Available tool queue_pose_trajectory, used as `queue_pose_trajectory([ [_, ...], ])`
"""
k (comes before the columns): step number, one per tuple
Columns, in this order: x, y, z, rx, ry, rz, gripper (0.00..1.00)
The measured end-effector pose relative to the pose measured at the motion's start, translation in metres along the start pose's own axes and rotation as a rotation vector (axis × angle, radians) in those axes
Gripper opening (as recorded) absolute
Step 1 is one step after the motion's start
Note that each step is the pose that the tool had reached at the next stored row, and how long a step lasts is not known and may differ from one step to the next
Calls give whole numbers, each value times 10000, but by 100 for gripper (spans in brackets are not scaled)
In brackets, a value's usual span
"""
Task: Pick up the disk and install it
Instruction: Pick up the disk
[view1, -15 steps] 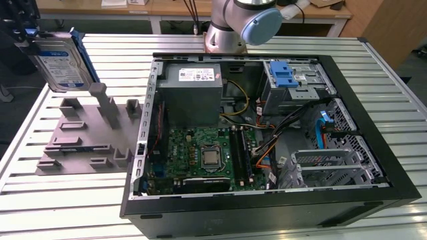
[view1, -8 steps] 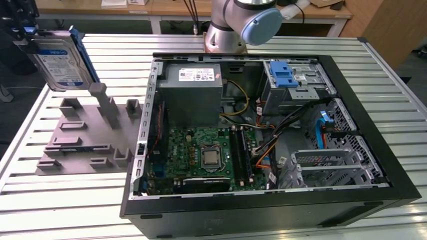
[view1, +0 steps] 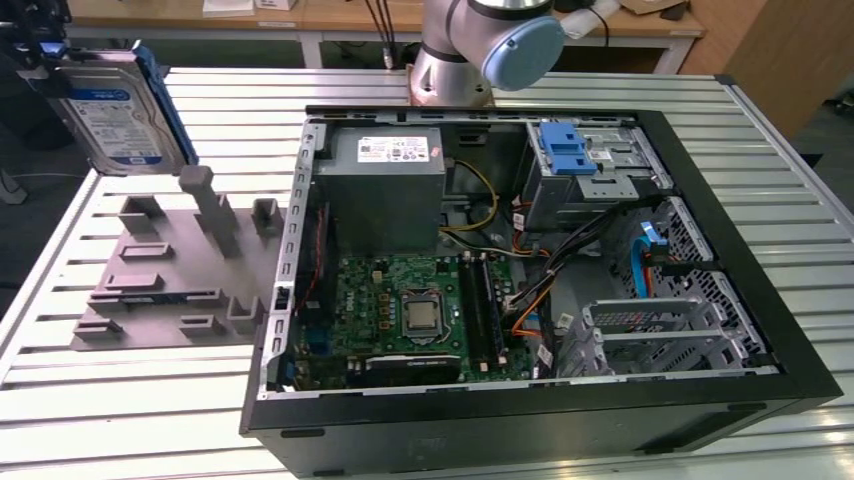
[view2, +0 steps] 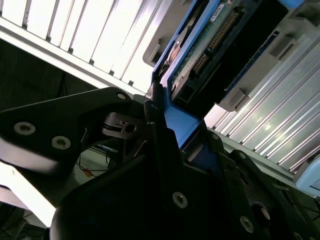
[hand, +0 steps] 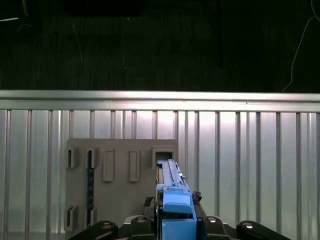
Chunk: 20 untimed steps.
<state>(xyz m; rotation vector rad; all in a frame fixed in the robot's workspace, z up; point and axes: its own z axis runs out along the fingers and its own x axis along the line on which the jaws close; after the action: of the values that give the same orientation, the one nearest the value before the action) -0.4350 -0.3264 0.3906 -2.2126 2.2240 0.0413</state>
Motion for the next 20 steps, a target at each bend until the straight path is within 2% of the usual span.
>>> queue_pose_trajectory([
  [6, -1, 2, -74, 2, 0, 0, 37],
  [20, -2, 1, -83, -1, 0, 0, 37],
])
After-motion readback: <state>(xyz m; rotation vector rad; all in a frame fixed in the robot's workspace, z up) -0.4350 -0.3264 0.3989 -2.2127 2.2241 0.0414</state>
